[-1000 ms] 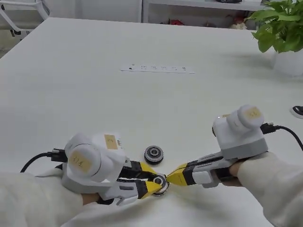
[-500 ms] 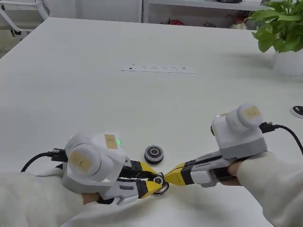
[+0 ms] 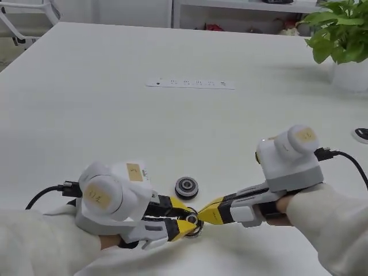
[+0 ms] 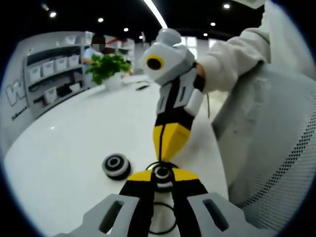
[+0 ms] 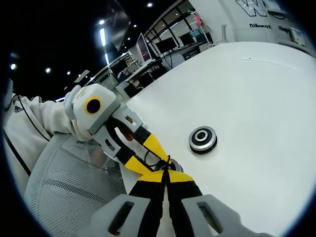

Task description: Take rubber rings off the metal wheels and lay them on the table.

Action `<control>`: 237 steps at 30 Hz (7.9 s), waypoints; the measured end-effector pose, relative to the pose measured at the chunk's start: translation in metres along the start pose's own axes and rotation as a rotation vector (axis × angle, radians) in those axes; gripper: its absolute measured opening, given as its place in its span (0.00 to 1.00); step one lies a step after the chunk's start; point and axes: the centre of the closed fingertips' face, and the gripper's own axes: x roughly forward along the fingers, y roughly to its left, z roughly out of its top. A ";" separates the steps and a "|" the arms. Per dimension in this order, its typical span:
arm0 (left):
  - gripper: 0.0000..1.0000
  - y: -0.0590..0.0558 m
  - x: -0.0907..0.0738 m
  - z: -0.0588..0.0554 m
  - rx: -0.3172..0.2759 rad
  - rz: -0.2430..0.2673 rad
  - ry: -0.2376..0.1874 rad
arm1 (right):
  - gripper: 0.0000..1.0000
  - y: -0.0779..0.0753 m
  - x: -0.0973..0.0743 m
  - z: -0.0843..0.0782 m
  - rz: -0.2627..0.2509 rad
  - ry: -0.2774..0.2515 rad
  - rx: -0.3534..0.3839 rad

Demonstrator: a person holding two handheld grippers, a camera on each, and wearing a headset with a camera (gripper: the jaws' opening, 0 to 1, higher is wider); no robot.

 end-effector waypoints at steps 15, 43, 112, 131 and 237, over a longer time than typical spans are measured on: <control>0.20 -0.003 -0.004 0.000 0.016 -0.017 0.043 | 0.00 -0.002 -0.002 0.001 -0.011 -0.005 0.015; 0.51 -0.002 -0.053 0.031 0.047 -0.016 -0.019 | 0.00 0.001 -0.013 0.015 -0.014 -0.074 0.041; 1.00 0.015 -0.117 0.004 -0.148 0.152 -0.075 | 0.00 0.043 0.008 0.037 0.068 -0.106 0.000; 1.00 0.006 -0.112 -0.002 -0.148 0.112 -0.050 | 0.00 0.050 0.029 0.017 0.063 -0.003 -0.037; 0.93 0.084 -0.104 0.103 -0.004 0.152 -0.152 | 0.44 -0.018 -0.099 0.137 -0.273 -0.445 -0.215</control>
